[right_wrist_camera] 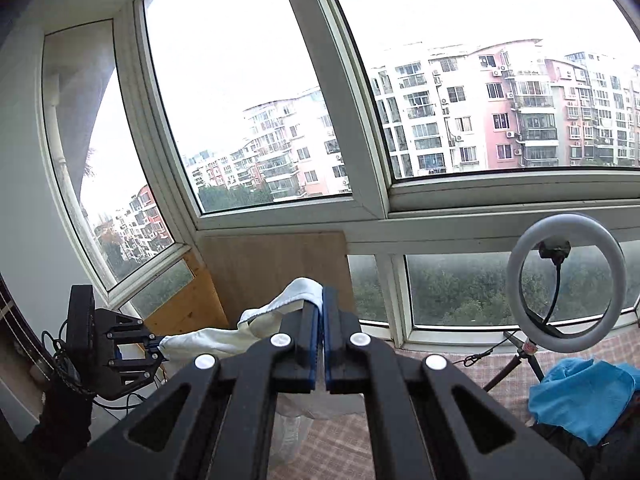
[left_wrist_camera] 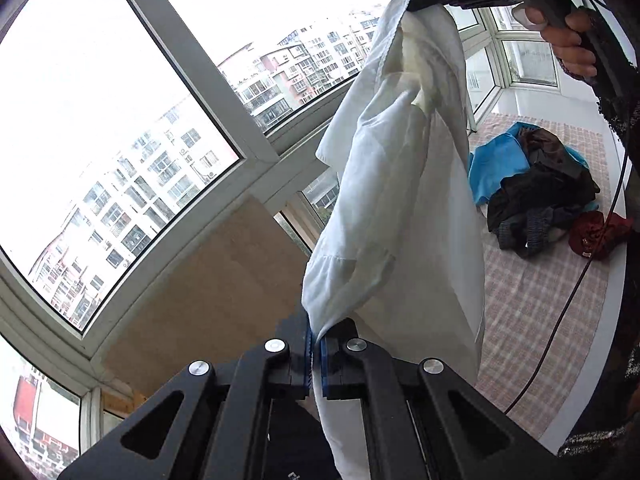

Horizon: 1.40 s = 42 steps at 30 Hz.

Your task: Fold clothes

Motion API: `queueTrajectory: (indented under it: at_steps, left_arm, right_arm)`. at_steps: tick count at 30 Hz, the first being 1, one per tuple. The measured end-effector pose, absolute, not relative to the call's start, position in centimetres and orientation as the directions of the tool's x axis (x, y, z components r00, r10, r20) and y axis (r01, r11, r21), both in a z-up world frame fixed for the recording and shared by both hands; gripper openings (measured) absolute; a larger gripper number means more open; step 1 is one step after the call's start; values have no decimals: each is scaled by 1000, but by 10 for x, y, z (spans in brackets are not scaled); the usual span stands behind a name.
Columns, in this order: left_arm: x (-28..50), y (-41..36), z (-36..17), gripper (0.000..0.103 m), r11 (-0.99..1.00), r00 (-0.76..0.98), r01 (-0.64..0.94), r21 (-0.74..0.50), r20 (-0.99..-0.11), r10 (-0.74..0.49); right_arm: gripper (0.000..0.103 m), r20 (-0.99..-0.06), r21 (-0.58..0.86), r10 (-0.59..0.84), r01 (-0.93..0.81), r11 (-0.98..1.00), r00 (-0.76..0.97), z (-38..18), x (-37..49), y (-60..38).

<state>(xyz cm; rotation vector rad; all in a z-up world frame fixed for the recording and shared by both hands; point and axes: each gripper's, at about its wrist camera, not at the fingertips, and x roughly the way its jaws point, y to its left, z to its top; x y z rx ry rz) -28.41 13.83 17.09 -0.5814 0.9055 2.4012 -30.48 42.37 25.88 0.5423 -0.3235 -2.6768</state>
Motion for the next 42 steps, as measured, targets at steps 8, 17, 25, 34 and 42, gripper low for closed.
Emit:
queueTrajectory:
  at_steps: [8,17,25,34,42]
  left_arm:
    - [-253,122,170,2,-680,-746,-618,394,-567,350]
    - [-221,167,165,9,-560,-558,-811,173,-517,649]
    - [-207,162,72,41,-535,-472,-845,29,-513,717]
    - [-206,180,-30,41,-525,-356,-845,-99,-629,691]
    - [-211,221,-75,42,-481,-273,-868,-123,-692,669]
  right_arm:
    - [2,-471,214,-376,309,-926,-798,332,-306,350]
    - [2,-447,77,-258,250,-965,-857,390,-264,318]
    - [2,-514,73,-174,160,-984,-840,357,-244,367]
    - [2,-582,75,-75,38,-996,-809,319,-236,432]
    - [2,-604,77,-58,14,-997,-795,312,-240,455]
